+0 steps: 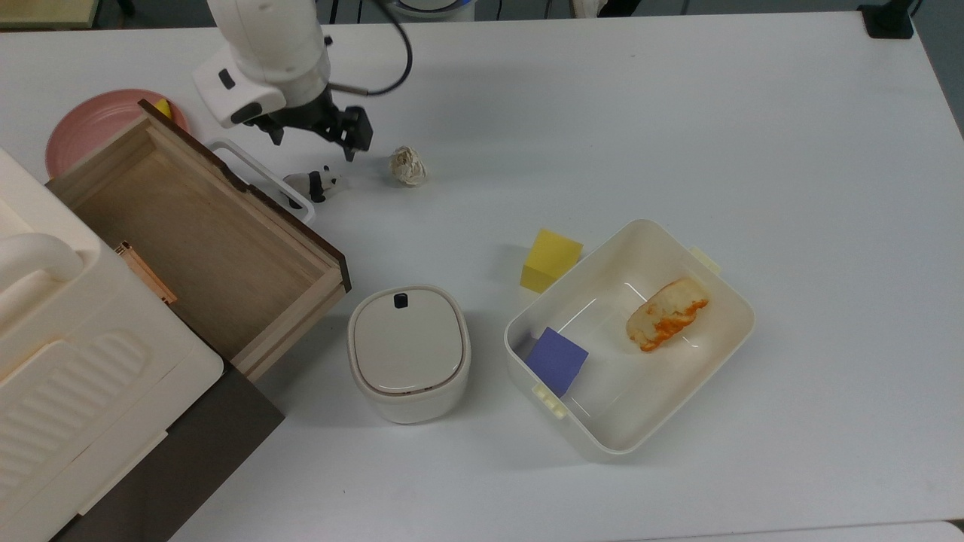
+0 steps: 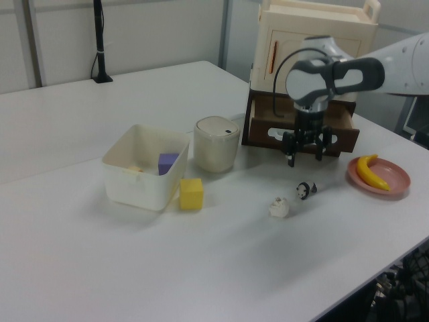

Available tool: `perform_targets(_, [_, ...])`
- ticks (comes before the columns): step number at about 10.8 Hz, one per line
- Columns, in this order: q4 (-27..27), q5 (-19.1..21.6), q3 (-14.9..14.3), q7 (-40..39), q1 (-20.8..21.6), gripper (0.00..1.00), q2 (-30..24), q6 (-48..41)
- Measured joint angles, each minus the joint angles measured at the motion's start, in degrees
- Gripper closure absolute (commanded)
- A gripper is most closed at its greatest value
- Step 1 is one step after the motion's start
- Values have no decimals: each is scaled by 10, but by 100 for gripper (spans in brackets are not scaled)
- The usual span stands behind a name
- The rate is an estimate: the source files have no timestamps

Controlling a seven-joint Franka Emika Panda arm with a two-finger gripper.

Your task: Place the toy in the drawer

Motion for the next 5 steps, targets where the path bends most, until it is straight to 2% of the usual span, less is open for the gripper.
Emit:
perform_targets(3, [-43, -18, 0, 148, 1, 0, 5, 69])
perform_targets(5, [-58, -19, 0, 196, 1, 0, 14, 93])
